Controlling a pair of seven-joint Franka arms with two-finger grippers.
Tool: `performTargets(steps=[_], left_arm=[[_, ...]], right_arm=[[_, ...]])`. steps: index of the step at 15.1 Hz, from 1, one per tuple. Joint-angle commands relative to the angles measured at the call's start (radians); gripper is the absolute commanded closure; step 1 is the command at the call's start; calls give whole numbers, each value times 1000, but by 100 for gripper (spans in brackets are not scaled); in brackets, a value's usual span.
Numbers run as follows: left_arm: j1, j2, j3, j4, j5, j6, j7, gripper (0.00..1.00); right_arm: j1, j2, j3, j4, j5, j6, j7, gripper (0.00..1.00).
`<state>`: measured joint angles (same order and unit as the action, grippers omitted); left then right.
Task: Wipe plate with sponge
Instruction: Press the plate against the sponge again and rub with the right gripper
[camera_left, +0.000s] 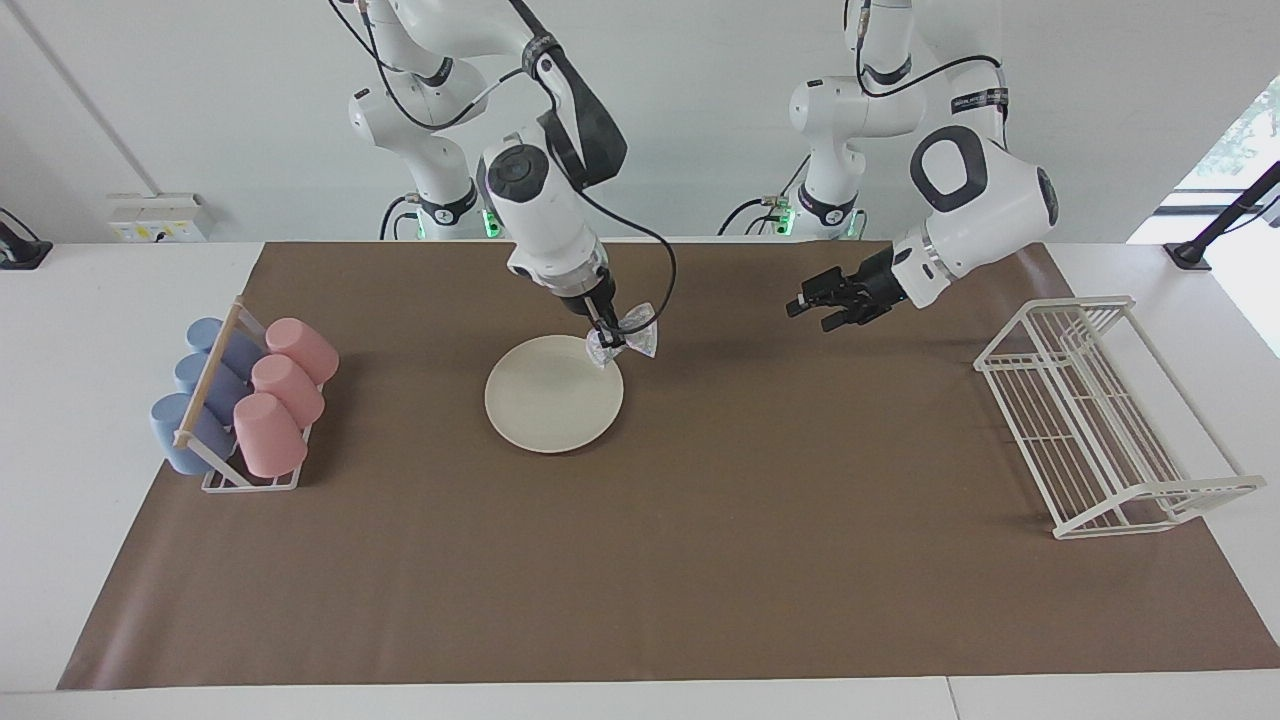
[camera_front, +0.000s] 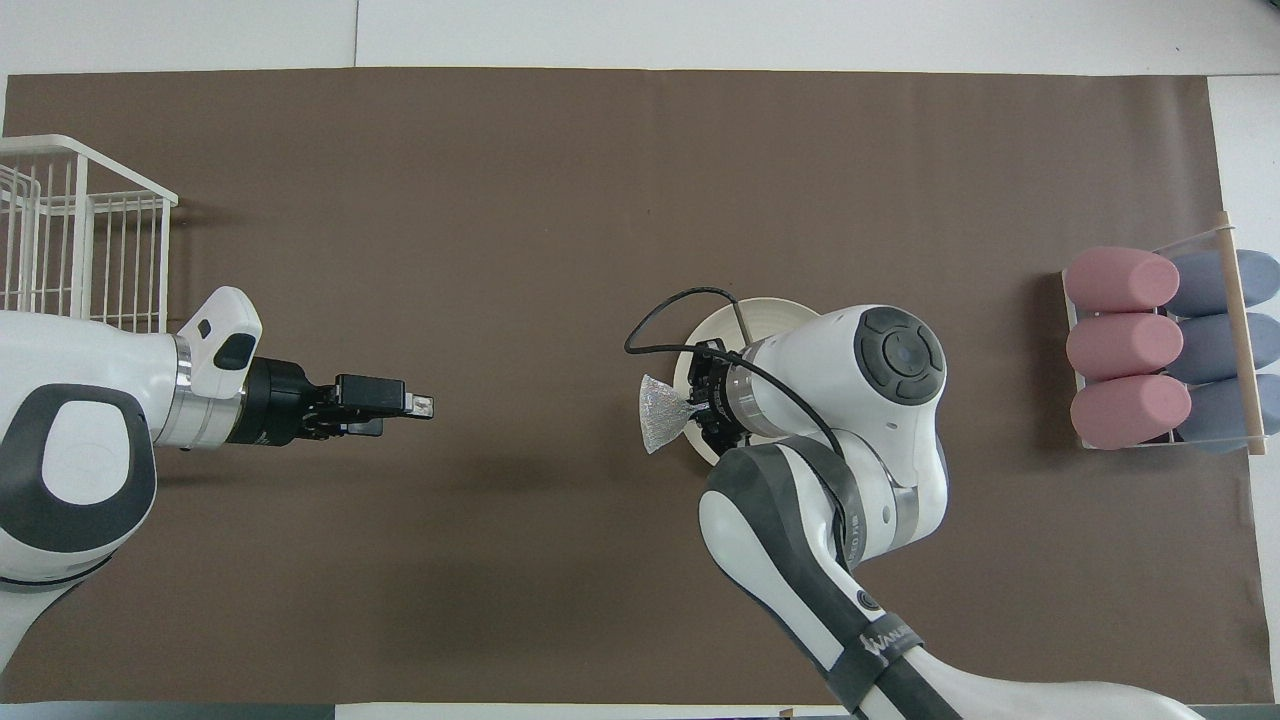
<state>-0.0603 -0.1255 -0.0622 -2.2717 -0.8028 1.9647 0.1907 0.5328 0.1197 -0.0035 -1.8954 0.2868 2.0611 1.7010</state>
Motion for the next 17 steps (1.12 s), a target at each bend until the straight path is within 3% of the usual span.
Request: performTargets(steps=[1, 4, 8, 13, 17], left_arm=[[33, 0, -4, 21, -124, -75, 6, 0], [43, -3, -4, 23, -306, -153, 26, 0], [28, -5, -10, 20, -493, -237, 62, 0], [-68, -2, -13, 26, -648, -167, 59, 0], [-128, -3, -14, 24, -667, -124, 55, 0]], right_arm=[[30, 21, 3, 135, -49, -114, 89, 100], [88, 18, 2, 202, -52, -160, 198, 100], [93, -23, 3, 245, -63, -248, 232, 100], [118, -29, 5, 240, -86, -243, 243, 100], [118, -29, 5, 239, -86, -239, 243, 100]])
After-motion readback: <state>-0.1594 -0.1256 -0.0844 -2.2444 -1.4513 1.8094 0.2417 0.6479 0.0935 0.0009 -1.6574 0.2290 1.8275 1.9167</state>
